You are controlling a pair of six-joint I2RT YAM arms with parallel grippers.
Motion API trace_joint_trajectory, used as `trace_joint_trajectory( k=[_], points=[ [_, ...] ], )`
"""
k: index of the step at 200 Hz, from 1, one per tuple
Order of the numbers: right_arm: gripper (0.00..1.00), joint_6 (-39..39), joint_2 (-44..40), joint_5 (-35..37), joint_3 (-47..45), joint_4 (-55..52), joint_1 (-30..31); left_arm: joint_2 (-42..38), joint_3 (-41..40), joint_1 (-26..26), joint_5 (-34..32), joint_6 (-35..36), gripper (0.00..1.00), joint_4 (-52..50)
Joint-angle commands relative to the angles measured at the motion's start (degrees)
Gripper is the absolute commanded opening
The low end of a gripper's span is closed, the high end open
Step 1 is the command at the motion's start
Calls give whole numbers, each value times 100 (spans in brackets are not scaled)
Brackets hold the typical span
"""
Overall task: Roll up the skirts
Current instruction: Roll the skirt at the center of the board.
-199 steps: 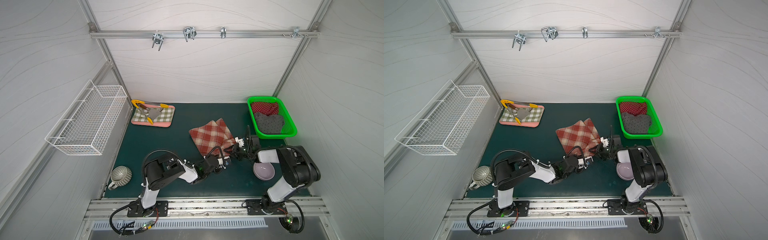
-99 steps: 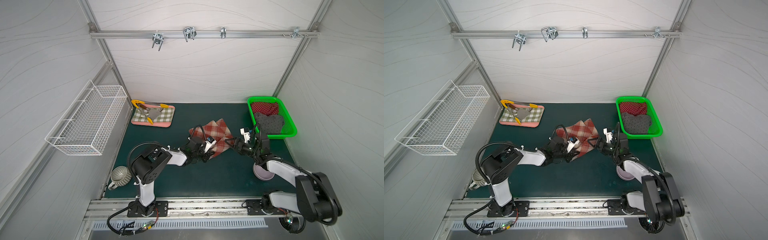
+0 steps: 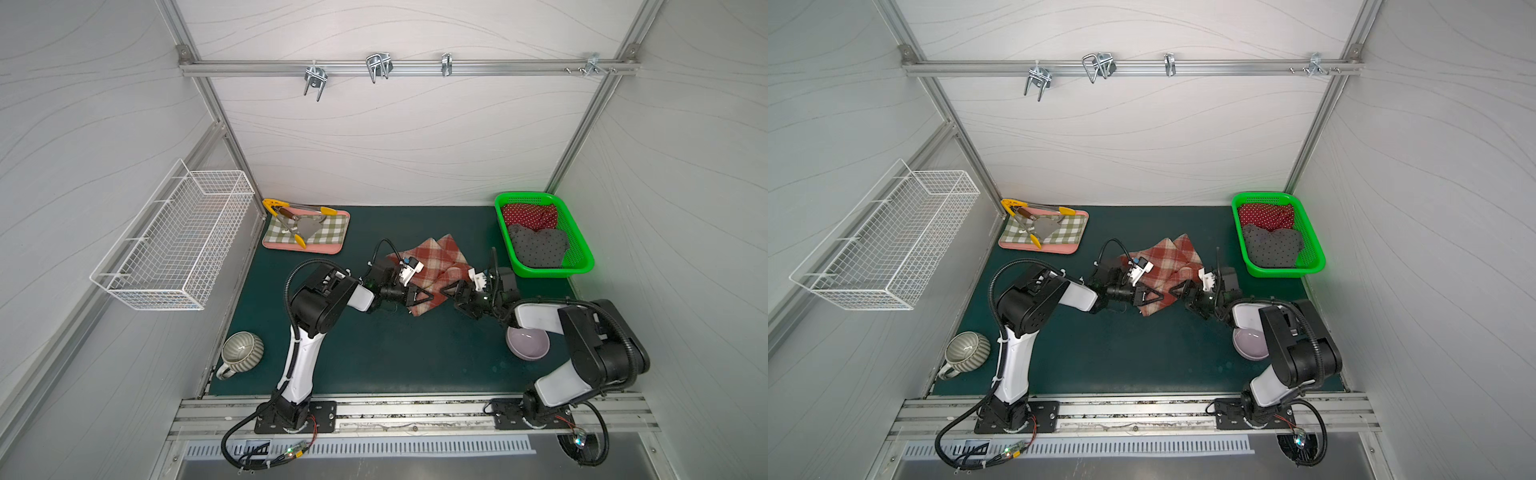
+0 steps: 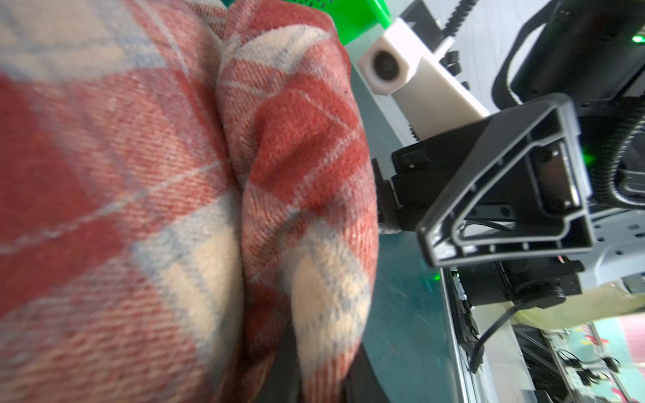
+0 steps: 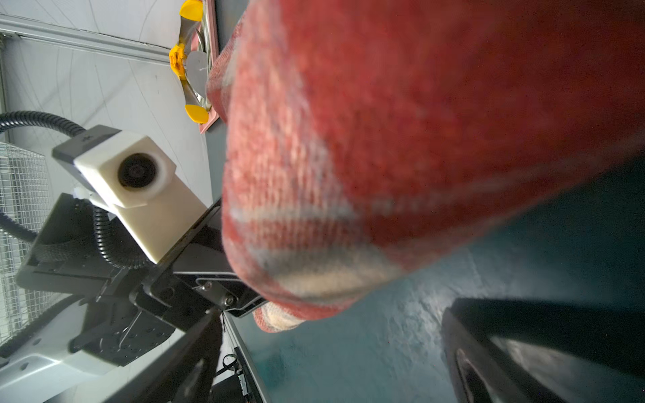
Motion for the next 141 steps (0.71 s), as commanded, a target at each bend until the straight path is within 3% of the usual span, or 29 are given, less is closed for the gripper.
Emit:
trace_joint_trajectory(
  k=[1,28,49,62,66,69,71,74,102,121,141],
  points=[
    [97,233,255,198,214,380,71,621,-199,-122,111,-277,5,-661],
    [88,304,586,512,323,442,75,664,-343,-127,172,-337,6,-376],
    [58,389,871,536,379,539,71,588,-422,-122,202,-315,16,-322],
    [31,423,989,517,399,565,76,445,-489,-124,140,-234,42,-310],
    [25,409,1003,517,421,513,74,372,-516,-121,93,-207,55,-303],
    [20,384,1019,512,430,469,77,317,-541,-126,51,-171,73,-307],
    [17,366,1023,502,446,443,78,260,-558,-122,25,-137,89,-306],
    [14,342,1025,512,458,390,75,178,-586,-128,-11,-90,97,-304],
    [9,56,870,519,534,-125,50,-1140,-910,-160,-1087,953,98,-880],
    [9,-105,719,427,603,-499,8,-2280,-1125,-474,-2603,2217,99,-1549],
    [9,-283,545,315,723,-920,-39,-3149,-1487,-1223,-4410,3677,99,-1587]
  ],
)
